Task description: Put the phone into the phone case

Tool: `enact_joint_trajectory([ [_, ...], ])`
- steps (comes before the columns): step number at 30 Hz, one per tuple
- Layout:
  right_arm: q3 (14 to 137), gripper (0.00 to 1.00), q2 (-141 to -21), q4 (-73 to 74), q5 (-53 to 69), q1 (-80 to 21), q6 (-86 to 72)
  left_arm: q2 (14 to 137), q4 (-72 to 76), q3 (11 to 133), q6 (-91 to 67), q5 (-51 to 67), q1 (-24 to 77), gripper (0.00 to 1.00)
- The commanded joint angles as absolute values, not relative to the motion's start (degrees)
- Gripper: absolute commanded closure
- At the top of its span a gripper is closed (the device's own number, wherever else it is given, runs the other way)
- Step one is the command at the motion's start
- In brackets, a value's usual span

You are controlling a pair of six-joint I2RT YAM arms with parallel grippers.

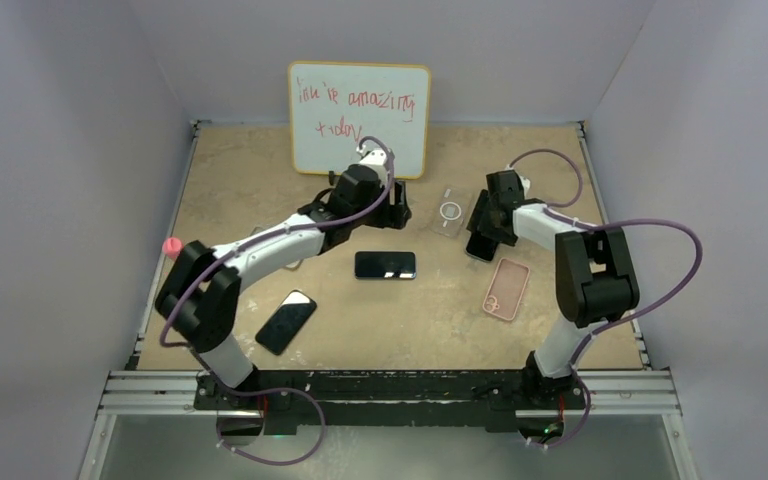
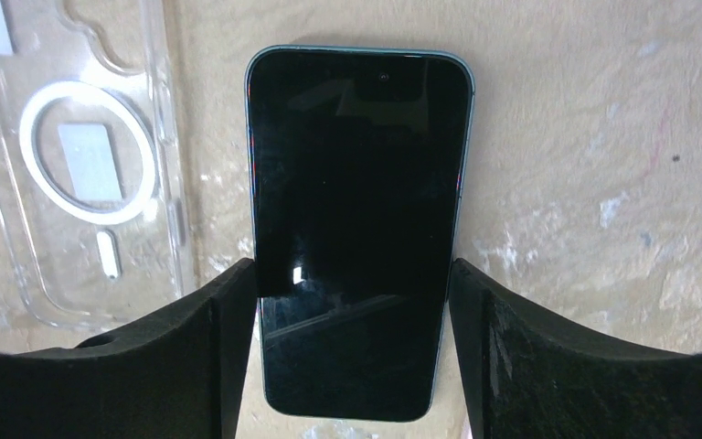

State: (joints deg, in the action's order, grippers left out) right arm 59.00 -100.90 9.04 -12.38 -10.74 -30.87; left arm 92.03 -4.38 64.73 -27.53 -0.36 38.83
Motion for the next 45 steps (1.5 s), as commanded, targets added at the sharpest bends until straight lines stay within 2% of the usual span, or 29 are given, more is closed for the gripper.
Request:
enact_joint_trajectory([
  [1, 57.2, 0.38, -97.9, 14.1, -11.0, -10.6, -32.8, 100.0, 6.2, 71.6, -30.2, -6.7, 41.0, 0.33],
  [14, 57.6, 0.42, -91.6, 17.5, -13.0, -10.7, -33.6, 120.5, 9.1, 86.5, -29.2, -7.1, 43.3, 0.47],
  [30, 54.1, 0.45, -82.7, 19.3, -13.0, -10.6, -35.0, 132.7, 4.5, 95.9, -29.8, -6.2, 43.3, 0.60],
  [34, 52.8, 0.45, -81.2, 19.5, -11.4, -10.6, -35.5, 133.5, 3.4, 96.1, -29.4, -6.5, 43.3, 0.71],
  [39, 50.5, 0.46, -78.2, 18.9, -11.4, -10.7, -35.9, 131.0, 4.2, 93.5, -28.5, -4.6, 43.3, 0.98],
  [45, 46.1, 0.46, -71.3, 19.8, -8.7, -10.6, -34.1, 122.6, 1.2, 88.9, -27.4, -4.6, 43.4, 1.00],
])
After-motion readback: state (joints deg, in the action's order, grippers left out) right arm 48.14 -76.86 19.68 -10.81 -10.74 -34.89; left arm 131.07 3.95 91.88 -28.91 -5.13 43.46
